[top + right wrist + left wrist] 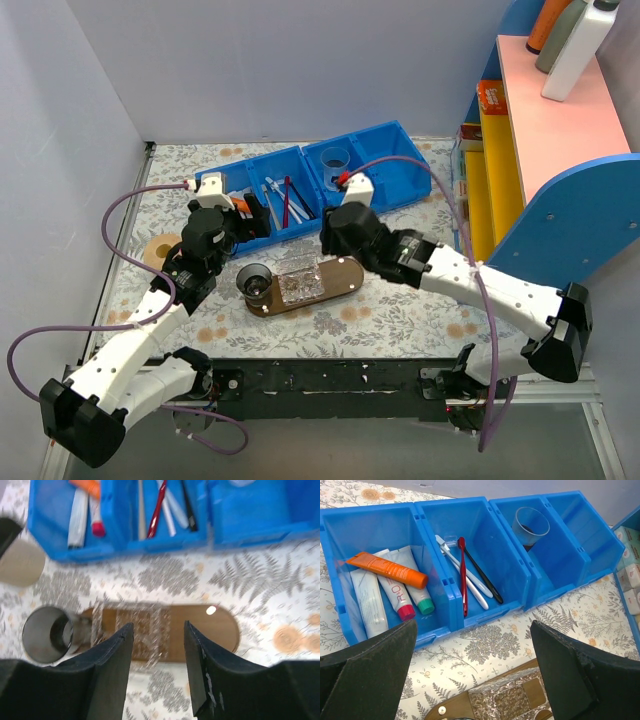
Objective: Prepare toiletry sets of a toothbrush and toothpaste on the tray
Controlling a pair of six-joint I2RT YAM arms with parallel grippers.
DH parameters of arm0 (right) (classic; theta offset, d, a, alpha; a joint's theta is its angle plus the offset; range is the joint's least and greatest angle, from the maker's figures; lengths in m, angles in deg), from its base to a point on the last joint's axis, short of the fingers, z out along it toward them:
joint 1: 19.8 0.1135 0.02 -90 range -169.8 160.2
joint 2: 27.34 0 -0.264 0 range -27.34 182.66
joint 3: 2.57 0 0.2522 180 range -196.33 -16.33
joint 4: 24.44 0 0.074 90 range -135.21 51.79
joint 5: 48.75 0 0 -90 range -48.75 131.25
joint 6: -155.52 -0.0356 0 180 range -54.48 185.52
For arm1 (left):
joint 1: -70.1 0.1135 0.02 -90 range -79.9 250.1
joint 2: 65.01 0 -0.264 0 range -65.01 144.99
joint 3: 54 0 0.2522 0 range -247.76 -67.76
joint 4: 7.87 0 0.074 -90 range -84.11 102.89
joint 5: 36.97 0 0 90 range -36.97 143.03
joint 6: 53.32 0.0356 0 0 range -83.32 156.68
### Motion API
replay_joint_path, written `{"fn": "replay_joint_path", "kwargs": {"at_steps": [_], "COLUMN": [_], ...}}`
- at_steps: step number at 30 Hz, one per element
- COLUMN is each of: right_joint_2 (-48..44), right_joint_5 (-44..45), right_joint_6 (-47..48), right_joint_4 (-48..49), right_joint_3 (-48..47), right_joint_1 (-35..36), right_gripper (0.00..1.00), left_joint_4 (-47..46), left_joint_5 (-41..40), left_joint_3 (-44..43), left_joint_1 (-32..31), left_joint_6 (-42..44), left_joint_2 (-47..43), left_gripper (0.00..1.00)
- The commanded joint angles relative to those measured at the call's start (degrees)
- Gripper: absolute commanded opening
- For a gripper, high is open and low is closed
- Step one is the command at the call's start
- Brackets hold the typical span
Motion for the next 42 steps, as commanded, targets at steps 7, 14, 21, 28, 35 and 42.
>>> {"fn": "replay_joint_path", "kwargs": {"at_steps": [7, 14, 21, 28, 35, 42], "right_joint_2": [2.7, 14.0, 25.2, 31.8, 38.3, 43.1], "right_joint_5": [-8.8, -16.5, -20.5, -26.6, -27.5, -28.2], "right_joint_6": [17.0, 19.9, 21.8, 21.0, 20.6, 18.8], "right_joint_4": [-1.7, 0.8, -4.8, -6.4, -6.3, -4.9], "right_joint_3": [-14.9, -25.7, -41.5, -46.8, -48.8, -49.6], "right_joint_1": [-17.2, -23.5, -30.1, -35.4, -37.4, -37.4], "right_gripper": [0.55, 0.55, 0.54, 0.52, 0.49, 0.47], "left_joint_4": [-0.3, -0.4, -0.6, -0.6, -0.7, -0.7], "left_joint_5": [-3.1, -3.0, -3.9, -3.3, -3.3, -3.4], "left_joint_3": [1.0, 1.3, 1.6, 1.6, 1.7, 1.6], "left_joint_1": [0.4, 0.3, 0.4, 0.4, 0.3, 0.3], "left_joint_6": [1.5, 1.7, 1.9, 1.7, 1.7, 1.9], "left_joint_2": [-0.9, -0.4, -0.7, -0.4, -0.3, 0.0], "left_gripper": [0.98, 0.98, 0.98, 0.98, 0.98, 0.98]}}
